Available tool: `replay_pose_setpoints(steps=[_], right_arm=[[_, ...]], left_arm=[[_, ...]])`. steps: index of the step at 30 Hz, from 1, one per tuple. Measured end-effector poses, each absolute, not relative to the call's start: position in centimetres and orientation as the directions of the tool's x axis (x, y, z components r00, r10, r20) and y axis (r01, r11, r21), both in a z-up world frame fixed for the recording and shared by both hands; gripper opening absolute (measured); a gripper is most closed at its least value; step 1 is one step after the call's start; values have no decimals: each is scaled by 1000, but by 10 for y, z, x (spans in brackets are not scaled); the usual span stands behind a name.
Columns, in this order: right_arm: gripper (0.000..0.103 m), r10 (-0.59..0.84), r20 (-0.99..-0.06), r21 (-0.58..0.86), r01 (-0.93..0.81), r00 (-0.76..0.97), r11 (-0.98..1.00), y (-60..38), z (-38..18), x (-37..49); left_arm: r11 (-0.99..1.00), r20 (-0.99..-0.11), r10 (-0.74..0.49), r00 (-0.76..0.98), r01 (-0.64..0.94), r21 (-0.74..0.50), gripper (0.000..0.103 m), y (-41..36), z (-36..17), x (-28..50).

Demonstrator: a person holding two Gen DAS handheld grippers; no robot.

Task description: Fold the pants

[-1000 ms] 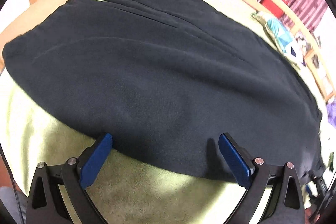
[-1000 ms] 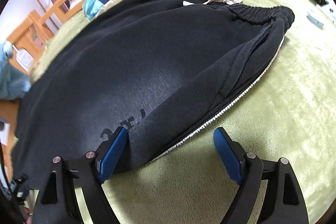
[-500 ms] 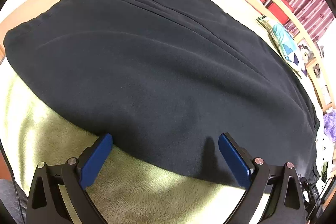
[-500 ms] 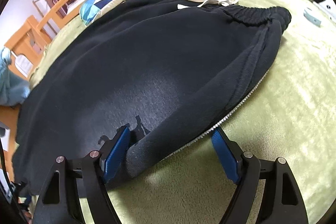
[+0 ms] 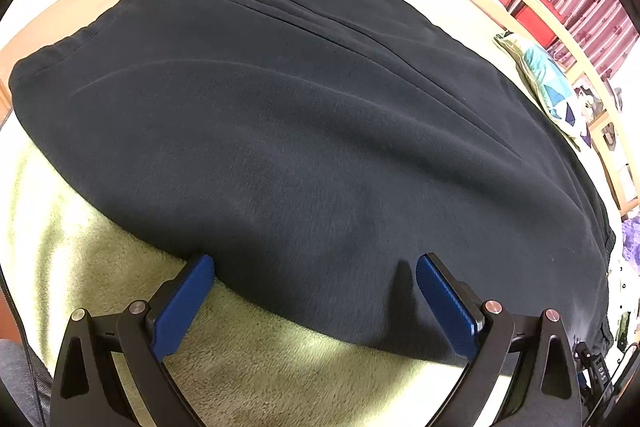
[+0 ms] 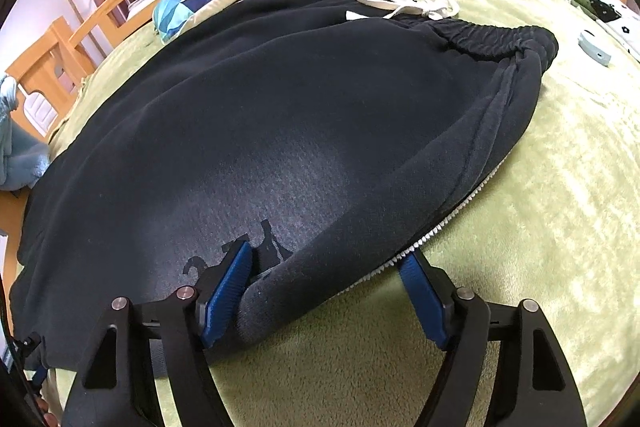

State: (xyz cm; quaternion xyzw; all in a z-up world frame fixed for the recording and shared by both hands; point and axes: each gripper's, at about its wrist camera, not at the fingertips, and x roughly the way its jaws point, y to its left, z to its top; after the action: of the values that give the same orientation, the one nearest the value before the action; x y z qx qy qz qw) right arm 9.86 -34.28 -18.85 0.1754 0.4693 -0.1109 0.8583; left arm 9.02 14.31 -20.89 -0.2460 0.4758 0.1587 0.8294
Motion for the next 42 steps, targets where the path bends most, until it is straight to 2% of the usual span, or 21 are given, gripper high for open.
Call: replay_pose_setpoints(steps=[3,6,7,9,11,12,13,15,18,26,34,42], right_arm=[[68,-25,-842,199,354,538,914,-344,-188,98],[61,-21,-840,205,352,542,913,-344,-187,98],[59,-20,-838,206,350,545,914,-344,-187,98],[42,-13,-835,210,340,550,917,-344,-187,98],[31,-9,-831,210,328,556,921,-343,-186,98],[23,-6,-827,212,323,562,922,-343,-186,98],[21,0,-821,220,316,571,923,-343,-184,97],[17,4,-810,226,306,586,925,-341,-181,96],[14,14,-781,247,288,624,925,-342,-170,90],[12,84,-699,340,227,710,913,-347,-125,79],[11,94,-647,353,189,756,916,-341,-65,122],[11,85,-619,328,159,780,931,-334,-30,207]], left_arm=[[826,-867,46,496,-507,-247,95,143,-208,91],[821,-868,69,492,-522,-231,84,145,-207,90],[820,-868,82,490,-528,-220,75,146,-206,89],[825,-865,101,491,-527,-203,61,147,-204,89],[842,-857,112,503,-506,-187,26,147,-199,90],[848,-854,101,510,-493,-194,19,147,-197,91],[853,-852,86,516,-480,-204,12,147,-195,92],[858,-850,80,521,-470,-208,9,148,-191,92],[840,-837,31,547,-468,-275,8,157,-182,89],[809,-771,-54,635,-424,-406,8,174,-132,91],[865,-711,-9,703,-351,-358,8,173,-66,139],[899,-659,48,751,-319,-299,8,167,-35,215]])
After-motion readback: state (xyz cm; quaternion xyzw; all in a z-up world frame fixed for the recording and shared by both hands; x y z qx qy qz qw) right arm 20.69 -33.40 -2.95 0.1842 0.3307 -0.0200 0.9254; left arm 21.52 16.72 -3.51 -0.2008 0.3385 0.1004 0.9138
